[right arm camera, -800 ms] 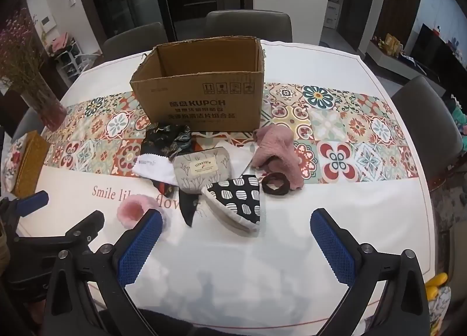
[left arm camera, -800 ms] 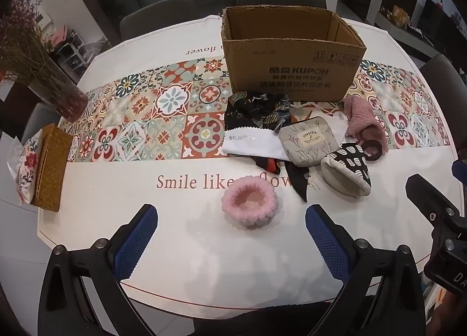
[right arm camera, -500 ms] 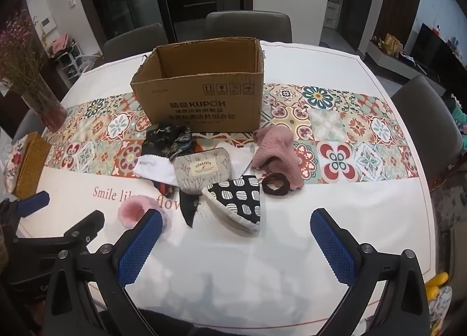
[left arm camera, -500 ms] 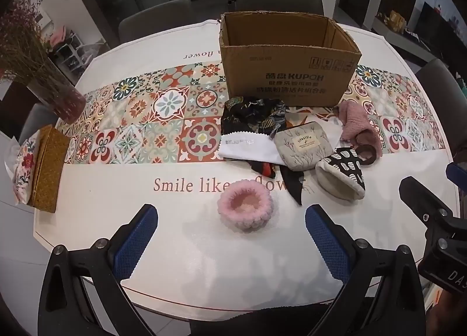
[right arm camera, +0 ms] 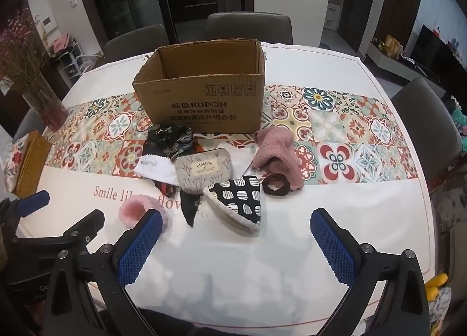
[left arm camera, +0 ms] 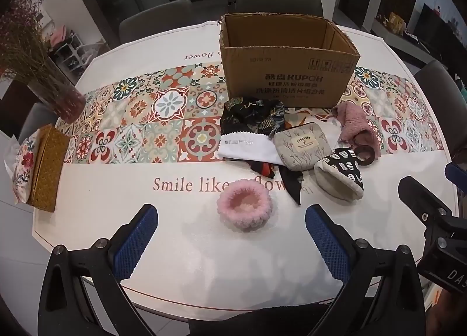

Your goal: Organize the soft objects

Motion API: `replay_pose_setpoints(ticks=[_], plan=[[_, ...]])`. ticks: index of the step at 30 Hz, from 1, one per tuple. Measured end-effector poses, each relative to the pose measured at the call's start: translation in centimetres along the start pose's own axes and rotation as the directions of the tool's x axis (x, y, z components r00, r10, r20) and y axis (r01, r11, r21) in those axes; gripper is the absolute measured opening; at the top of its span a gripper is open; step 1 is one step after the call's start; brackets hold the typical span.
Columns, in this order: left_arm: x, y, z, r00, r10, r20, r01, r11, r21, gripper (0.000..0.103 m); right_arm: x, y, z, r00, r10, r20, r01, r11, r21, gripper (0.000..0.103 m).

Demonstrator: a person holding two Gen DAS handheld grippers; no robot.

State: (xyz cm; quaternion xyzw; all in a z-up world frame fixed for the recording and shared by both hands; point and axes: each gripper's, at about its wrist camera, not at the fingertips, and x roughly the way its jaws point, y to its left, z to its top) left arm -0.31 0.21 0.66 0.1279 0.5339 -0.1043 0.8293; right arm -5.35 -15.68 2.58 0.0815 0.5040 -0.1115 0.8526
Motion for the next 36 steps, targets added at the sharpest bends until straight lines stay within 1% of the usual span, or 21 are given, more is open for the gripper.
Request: replay_pose_setpoints(ticks=[6,36], plan=[[-0.34,0.0,-0.06,1.0,0.003,0.012,-0.003,1.0,0.001,0.103,-0.13,-0.09,-0.09,1.0,0.003,0.003,-0.003,1.0,-0.001,0.102],[-0.76,0.09,-0.04,1.0,0.013,0.019,-0.013,1.0,0.002,0.103,-0.48,-0.14,-0.15,1.0,0.008,0.008,-0.008,1.0,-0.001,0.102]])
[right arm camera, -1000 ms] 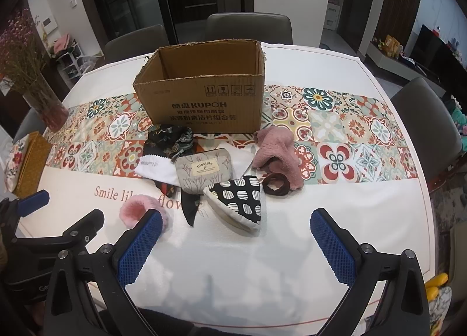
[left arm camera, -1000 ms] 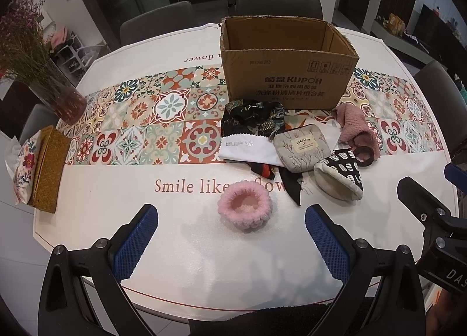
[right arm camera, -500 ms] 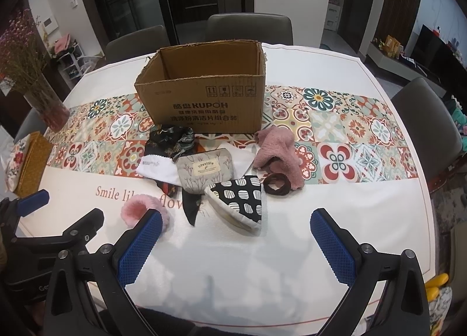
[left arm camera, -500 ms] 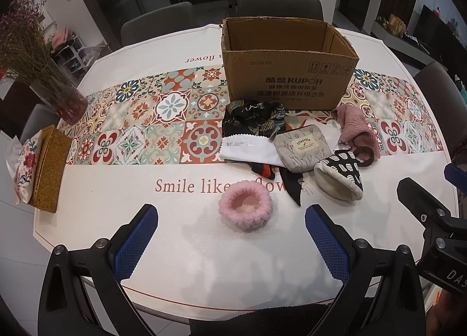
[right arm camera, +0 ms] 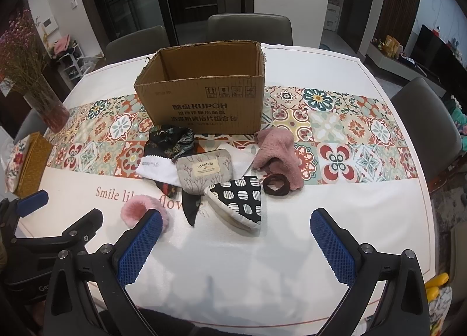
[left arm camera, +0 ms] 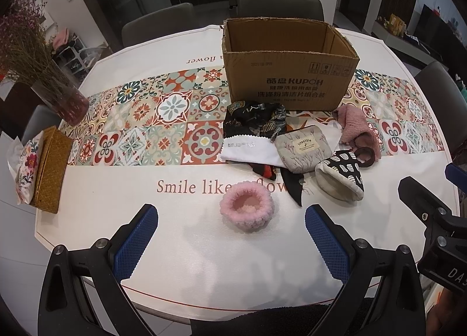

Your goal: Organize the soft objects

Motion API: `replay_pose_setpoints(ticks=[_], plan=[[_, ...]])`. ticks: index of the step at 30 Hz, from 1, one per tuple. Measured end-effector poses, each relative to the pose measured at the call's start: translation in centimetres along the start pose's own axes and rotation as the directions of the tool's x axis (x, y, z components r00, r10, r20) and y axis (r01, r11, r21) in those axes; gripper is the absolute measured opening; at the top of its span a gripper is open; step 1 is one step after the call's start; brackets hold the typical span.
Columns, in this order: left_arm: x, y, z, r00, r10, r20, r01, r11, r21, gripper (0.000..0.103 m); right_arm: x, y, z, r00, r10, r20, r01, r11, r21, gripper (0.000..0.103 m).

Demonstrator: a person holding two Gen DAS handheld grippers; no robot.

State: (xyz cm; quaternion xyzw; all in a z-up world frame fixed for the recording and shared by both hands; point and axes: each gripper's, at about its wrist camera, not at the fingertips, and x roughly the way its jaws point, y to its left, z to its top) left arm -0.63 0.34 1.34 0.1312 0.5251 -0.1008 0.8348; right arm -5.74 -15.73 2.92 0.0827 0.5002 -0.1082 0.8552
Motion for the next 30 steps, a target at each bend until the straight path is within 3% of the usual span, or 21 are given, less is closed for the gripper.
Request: replay_pose_setpoints(ticks=[30], plan=[[-0.08,0.17,-0.09,1.0,0.01,0.015,-0.01,1.0,-0.007,0.103,-0.19,-0.17,0.05,1.0,-0.017,0.019,0.017,1.0,0.007,0.102]])
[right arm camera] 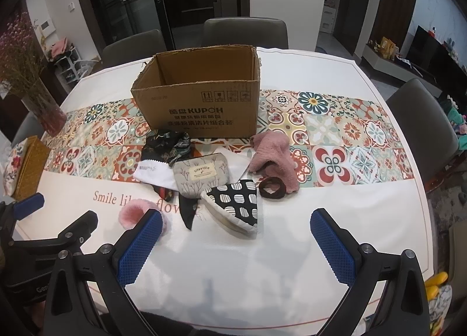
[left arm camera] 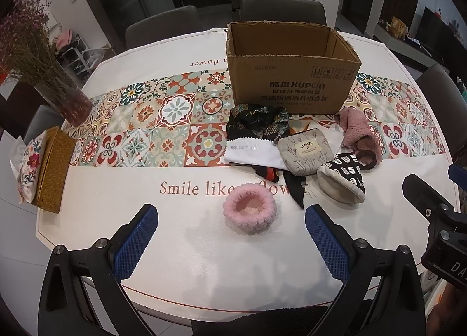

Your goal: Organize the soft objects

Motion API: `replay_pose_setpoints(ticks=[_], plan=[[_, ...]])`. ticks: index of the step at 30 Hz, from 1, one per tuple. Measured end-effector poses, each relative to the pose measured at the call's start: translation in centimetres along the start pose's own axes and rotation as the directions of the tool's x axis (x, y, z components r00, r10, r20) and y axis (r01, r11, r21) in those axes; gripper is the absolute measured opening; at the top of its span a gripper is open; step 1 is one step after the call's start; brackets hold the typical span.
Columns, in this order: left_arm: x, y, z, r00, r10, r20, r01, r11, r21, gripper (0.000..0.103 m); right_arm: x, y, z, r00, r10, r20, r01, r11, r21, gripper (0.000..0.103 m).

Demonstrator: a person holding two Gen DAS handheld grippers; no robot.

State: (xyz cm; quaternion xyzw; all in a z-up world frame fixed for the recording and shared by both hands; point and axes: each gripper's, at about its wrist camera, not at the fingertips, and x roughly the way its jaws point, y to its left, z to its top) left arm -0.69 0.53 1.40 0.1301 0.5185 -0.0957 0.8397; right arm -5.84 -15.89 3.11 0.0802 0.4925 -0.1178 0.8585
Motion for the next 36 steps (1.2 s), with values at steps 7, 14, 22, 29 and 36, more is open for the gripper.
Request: replay_pose_setpoints(ticks=[7,14,22,29,36], plan=[[-0.4,0.0,-0.2,1.0,0.004,0.009,-0.004,1.0,-0.001,0.103,0.0,0.0,0.0,1.0,-0.001,0.001,0.001,1.0,0.001,0.102],[-0.5,0.0,-0.5,1.0,0.007,0.01,-0.007,1.0,-0.006,0.103,0.0,0.0,-0.2,1.0,0.007,-0.002,-0.007,1.0,0.005,0.102],[-0.5,0.1,-0.9,1.0,0.009,0.017,-0.008,1.0,-0.014,0.103,-0.2,0.2,-0.3,1.0,0.004,0.011,-0.004,1.0,0.007,0.102],[-0.2,0.2,-1.1,1.0,0.015,0.019,-0.015,1.0,-0.018,0.103,-0.2,0.3,-0.6,1.0,-0.003,0.024,0.003,1.0,0.001,0.102],[0.6,0.1,-1.2,1.0,0.012,0.014,-0.012,1.0,-0.017,0.102,0.2,0.1,-0.6,0.999,-0.02,0.037,0.019,1.0,0.009,0.102]])
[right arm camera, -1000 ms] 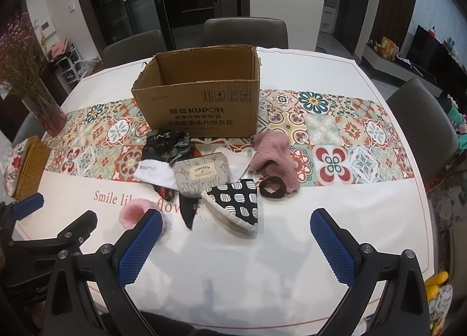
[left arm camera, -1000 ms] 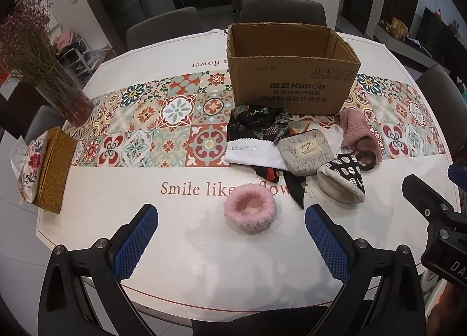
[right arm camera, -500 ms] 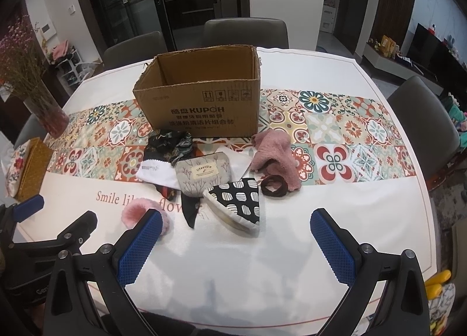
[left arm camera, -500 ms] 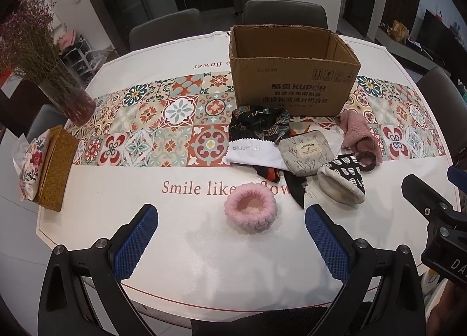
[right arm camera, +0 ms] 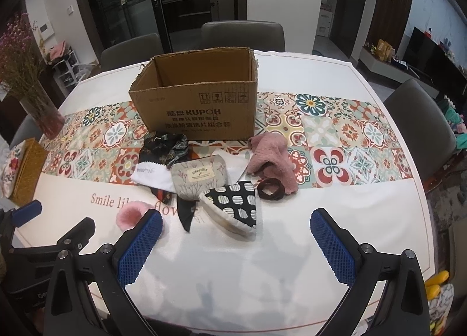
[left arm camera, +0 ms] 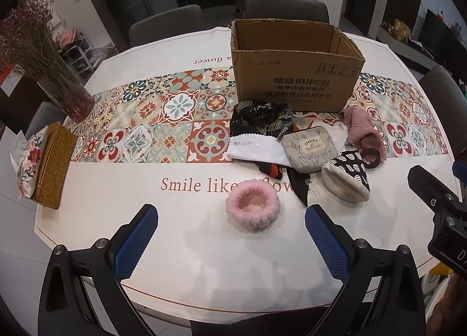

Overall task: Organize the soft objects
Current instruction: 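Grasp the pink fluffy hair band with the left gripper while the right grasps the dotted slipper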

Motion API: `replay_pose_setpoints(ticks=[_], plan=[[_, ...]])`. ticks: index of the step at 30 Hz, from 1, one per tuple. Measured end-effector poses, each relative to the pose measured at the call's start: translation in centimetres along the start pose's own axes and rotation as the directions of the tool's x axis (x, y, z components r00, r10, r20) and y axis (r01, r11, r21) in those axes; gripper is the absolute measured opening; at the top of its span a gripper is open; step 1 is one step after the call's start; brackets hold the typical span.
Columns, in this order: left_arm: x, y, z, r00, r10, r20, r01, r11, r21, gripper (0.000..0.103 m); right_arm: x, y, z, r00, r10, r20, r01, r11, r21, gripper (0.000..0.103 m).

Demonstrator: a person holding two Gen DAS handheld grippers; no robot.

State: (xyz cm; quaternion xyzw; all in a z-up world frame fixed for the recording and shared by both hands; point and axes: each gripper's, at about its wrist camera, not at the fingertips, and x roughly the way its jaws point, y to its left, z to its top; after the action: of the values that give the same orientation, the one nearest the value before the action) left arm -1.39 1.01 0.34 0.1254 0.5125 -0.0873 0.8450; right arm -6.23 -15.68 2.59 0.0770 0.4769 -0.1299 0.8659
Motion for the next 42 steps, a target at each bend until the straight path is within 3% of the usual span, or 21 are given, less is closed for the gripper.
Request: replay_pose_setpoints(ticks=[3,20,39,42], plan=[[0.7,0.0,0.0,1.0,-0.007,0.006,0.007,1.0,-0.003,0.097,0.5,0.0,-0.1,1.0,-0.005,0.008,0.005,1.0,0.002,0.102],[8.2,-1.0,-1.6,0.995,-0.024,-0.1,0.026,1.0,0.011,0.096,6.5,0.5,-1.8,1.0,-0.01,-0.019,0.01,1.0,-0.01,0.102],[13.5,-3.0,-1.4,0.988,-0.013,-0.154,0.022,0.998,0.055,0.091,12.0,-0.9,-2.9,0.991,-0.015,-0.131,0.019,0.999,0.029,0.102],[14.4,-3.2,-1.4,0.985,-0.023,-0.172,0.033,0.998,0.058,0.079,12.7,-1.0,-2.9,0.989,-0.019,-0.15,0.024,0.999,0.031,0.102]])
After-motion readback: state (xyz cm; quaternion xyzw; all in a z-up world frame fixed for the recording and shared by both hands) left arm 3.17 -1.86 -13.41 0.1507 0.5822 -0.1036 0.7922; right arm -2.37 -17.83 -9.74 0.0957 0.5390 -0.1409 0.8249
